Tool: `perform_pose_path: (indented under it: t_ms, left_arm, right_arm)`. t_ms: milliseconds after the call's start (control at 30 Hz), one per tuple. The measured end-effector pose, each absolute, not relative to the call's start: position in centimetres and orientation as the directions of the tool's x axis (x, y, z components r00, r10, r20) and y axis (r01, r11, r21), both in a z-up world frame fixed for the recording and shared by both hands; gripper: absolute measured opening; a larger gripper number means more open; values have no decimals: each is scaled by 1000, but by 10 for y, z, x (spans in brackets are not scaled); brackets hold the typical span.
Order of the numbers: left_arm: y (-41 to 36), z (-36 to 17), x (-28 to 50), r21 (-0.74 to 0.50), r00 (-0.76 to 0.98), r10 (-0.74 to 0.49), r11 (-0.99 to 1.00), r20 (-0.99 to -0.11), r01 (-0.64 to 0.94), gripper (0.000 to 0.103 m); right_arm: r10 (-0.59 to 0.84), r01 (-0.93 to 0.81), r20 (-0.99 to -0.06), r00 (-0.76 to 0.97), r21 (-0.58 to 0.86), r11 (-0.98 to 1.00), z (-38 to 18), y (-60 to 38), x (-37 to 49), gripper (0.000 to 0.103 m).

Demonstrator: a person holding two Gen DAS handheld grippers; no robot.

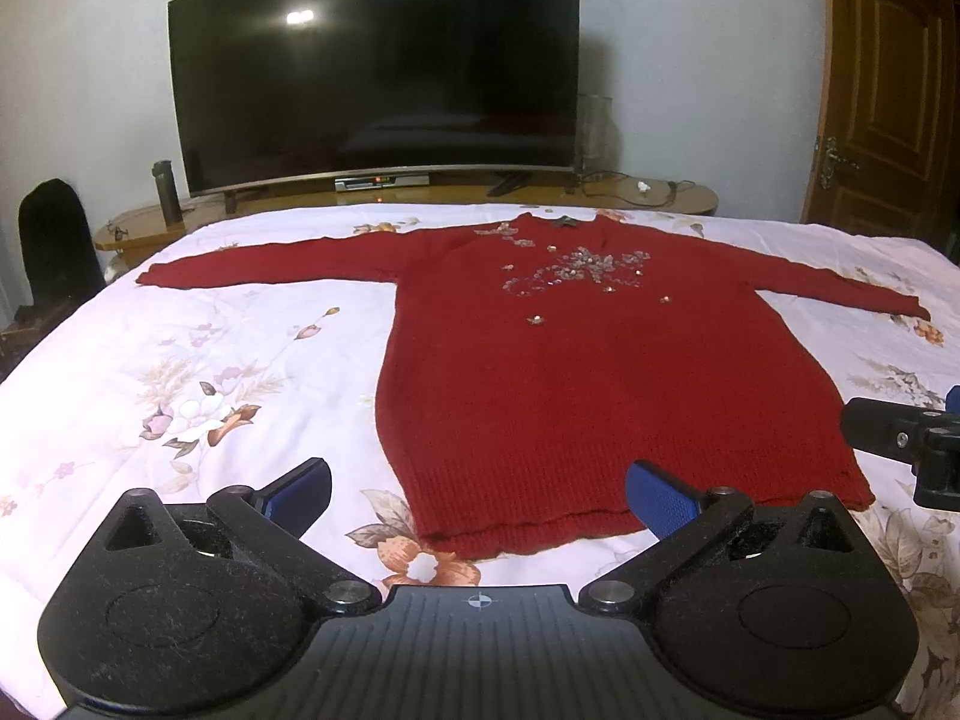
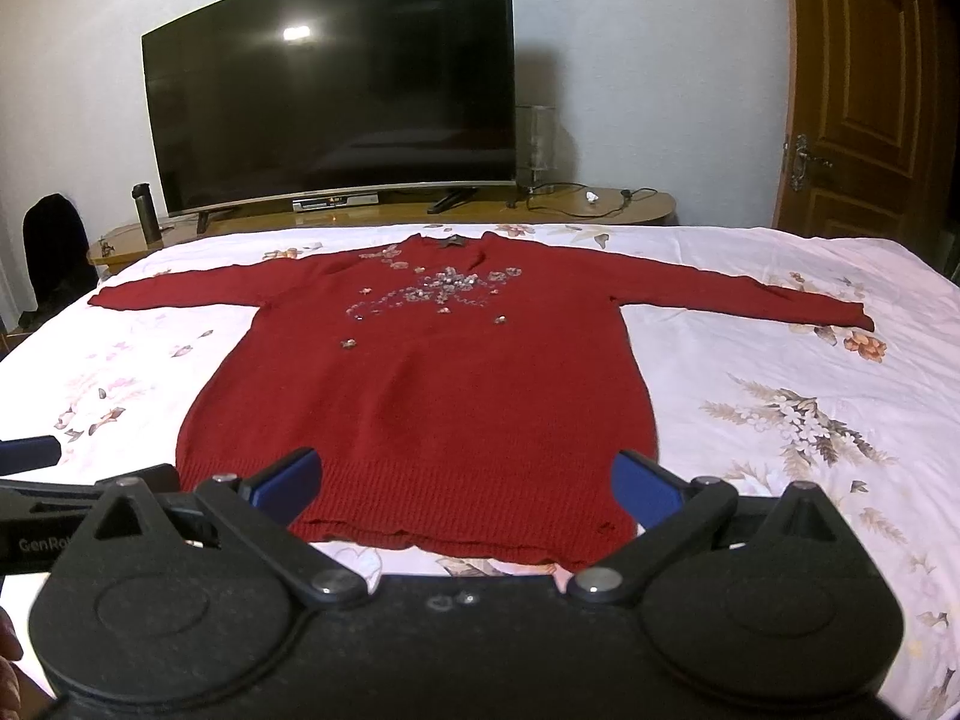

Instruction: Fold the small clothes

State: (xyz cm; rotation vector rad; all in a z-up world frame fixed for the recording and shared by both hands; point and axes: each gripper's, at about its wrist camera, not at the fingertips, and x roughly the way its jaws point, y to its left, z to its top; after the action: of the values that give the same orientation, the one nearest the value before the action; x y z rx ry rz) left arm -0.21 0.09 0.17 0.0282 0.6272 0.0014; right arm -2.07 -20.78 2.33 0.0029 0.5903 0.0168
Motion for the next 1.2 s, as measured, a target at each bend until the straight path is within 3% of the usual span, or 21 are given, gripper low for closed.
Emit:
perform_pose_path:
  t_ms: [1033,1200]
  left_arm:
    - [6,5,-3,27,809,12,1000,-587,6,103]
    - [16,6,10,-56,804,-56,998,-593,28,103]
  right_arm:
    - [21,-22,-556,831,5,1000,24,-204,-22,103]
    - [5,-7,-554,832,-1,1000,22,-208,-20,103]
